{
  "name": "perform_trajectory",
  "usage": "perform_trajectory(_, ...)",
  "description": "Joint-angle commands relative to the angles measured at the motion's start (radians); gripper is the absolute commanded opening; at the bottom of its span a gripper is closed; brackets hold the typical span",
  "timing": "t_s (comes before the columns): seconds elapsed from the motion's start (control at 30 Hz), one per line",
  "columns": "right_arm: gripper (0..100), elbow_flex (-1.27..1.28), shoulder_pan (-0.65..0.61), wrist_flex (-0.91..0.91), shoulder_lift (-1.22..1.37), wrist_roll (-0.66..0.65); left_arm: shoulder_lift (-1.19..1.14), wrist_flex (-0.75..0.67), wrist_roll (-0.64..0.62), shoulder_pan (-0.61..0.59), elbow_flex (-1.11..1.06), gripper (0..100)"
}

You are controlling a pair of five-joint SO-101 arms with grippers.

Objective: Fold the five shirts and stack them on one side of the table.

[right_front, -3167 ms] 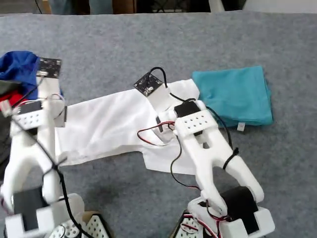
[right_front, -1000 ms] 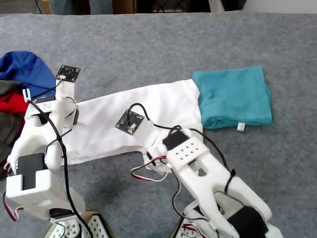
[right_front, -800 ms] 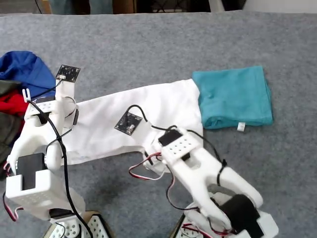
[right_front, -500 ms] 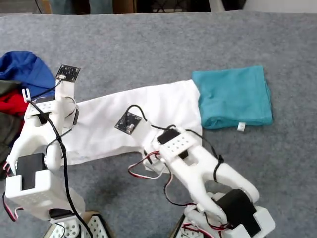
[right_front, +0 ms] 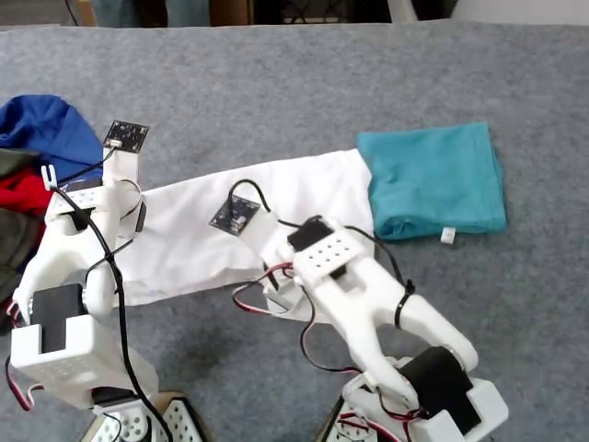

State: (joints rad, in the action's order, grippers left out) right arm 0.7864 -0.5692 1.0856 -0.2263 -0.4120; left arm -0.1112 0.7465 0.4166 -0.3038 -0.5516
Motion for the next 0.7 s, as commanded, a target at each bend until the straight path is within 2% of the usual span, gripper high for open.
perform_trajectory(0.0,1.5,-0.082,-0.041,0.032,-0.007,0.005,-0.003,-0.020,-0.044,-0.010,0.033,3)
perform_trajectory(0.43,1.5,-0.082,-0.121,0.028,0.002,0.006,-0.003,-0.038,-0.055,-0.012,0.028,3)
perform_trajectory(0.67,2.1,0.027,-0.117,-0.048,0.001,0.000,-0.003,-0.038,-0.055,-0.012,0.028,3)
